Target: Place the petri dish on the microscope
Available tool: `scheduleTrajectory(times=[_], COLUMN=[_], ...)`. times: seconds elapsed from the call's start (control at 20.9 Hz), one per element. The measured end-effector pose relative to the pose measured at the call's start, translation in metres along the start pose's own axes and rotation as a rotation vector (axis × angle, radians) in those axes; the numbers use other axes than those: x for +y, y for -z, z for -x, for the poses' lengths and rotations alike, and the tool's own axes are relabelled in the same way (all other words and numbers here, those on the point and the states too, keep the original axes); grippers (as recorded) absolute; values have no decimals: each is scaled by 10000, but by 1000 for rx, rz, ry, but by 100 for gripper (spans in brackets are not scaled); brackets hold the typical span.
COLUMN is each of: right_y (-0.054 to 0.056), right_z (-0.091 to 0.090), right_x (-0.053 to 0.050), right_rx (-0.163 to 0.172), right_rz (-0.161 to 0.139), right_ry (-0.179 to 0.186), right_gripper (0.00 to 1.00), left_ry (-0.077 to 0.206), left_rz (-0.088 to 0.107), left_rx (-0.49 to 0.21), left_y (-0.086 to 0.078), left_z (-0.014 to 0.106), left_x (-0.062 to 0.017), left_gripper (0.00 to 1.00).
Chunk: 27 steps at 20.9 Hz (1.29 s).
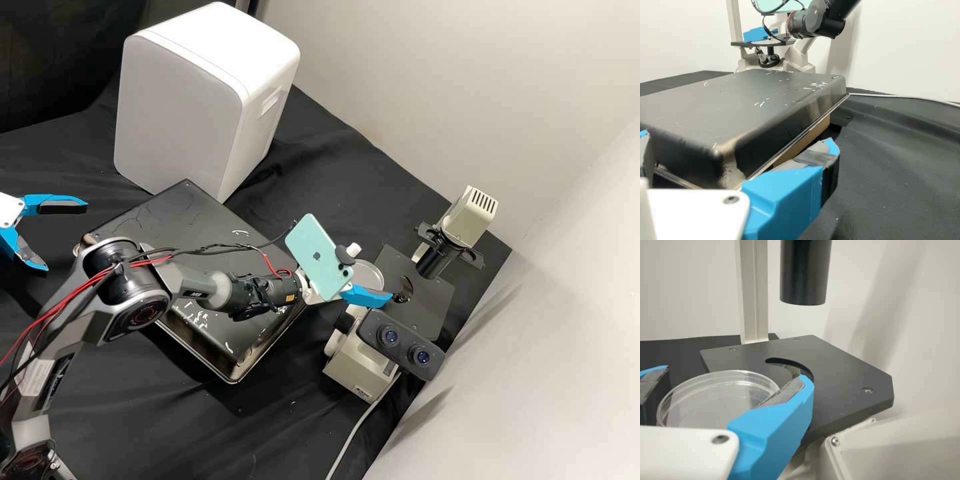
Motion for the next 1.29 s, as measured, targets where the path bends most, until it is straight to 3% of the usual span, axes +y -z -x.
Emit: scheduleTrajectory(times=[0.14,0.53,0.81,1.15,1.29], right_y=[-20,-65,-94,-196,-212], right_z=[-81,-355,-435,-553,-592], right_x=[-2,28,6,48,56], right_rx=[-6,-65,-97,-142,-152], right_rz=[18,26,13,2,22], right_ry=[1,-31,-28,-64,-79], right_gripper=[0,0,0,0,0], left_ry=[0,9,10,11,12], left_rz=[0,-8,-10,-11,-12], left_rx=[0,1,-3,-11,-14], left_y=[0,6,-3,-17,-21], left_z=[0,-6,-8,-12,-13], left_x=[0,-17,-18,-21,-22], left_gripper=[100,100,100,100,100])
